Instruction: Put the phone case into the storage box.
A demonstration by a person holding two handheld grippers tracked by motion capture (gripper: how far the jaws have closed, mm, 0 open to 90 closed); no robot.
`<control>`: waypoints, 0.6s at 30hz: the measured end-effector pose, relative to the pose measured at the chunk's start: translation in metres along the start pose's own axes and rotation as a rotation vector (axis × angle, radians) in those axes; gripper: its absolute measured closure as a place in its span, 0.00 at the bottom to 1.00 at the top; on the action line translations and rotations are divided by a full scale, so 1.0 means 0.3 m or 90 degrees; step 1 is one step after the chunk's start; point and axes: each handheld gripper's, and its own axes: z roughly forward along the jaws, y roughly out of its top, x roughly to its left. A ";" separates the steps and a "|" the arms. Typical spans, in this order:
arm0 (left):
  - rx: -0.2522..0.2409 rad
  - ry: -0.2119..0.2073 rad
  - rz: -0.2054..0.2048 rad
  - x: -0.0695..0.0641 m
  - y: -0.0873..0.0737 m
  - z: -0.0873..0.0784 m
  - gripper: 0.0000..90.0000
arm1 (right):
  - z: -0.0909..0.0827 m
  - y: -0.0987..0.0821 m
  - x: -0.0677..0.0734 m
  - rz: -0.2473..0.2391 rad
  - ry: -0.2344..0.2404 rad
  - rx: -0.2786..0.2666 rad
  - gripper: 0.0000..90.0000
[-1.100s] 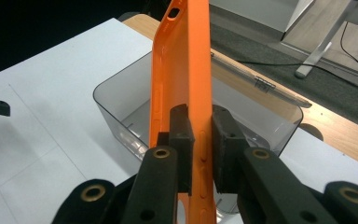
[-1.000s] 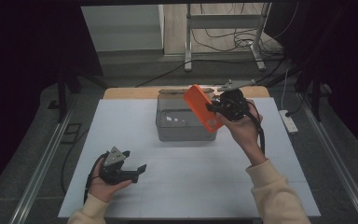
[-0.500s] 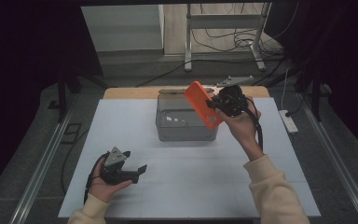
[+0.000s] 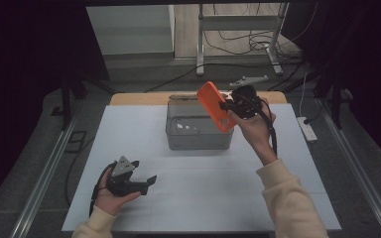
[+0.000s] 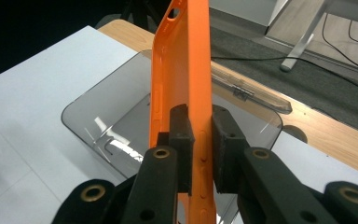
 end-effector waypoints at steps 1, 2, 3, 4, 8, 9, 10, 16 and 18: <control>0.001 -0.001 0.000 0.000 0.000 0.001 0.15 | 0.002 0.001 -0.002 0.000 -0.002 0.001 0.90; 0.001 -0.001 0.000 0.000 0.000 0.001 0.15 | 0.004 0.004 -0.004 0.001 -0.006 0.002 0.90; 0.002 -0.001 0.000 0.000 0.000 0.001 0.15 | 0.006 0.006 -0.006 0.003 -0.007 0.002 0.90; 0.002 -0.002 0.000 0.000 0.000 0.001 0.15 | 0.007 0.007 -0.007 0.004 -0.008 0.002 0.90; 0.002 -0.002 0.000 0.000 0.000 0.001 0.15 | 0.015 0.013 -0.012 0.005 -0.015 0.004 0.90; 0.002 -0.002 0.000 -0.001 0.000 0.001 0.15 | 0.018 0.015 -0.013 0.005 -0.017 0.005 0.90; 0.002 -0.002 0.000 -0.001 0.000 0.001 0.15 | 0.021 0.017 -0.013 0.005 -0.019 0.006 0.89; 0.002 -0.003 0.001 -0.002 0.000 0.001 0.15 | 0.031 0.030 -0.008 -0.001 -0.032 0.008 0.90; 0.003 -0.003 0.001 -0.002 0.001 0.001 0.15 | 0.035 0.034 -0.007 -0.002 -0.035 0.010 0.90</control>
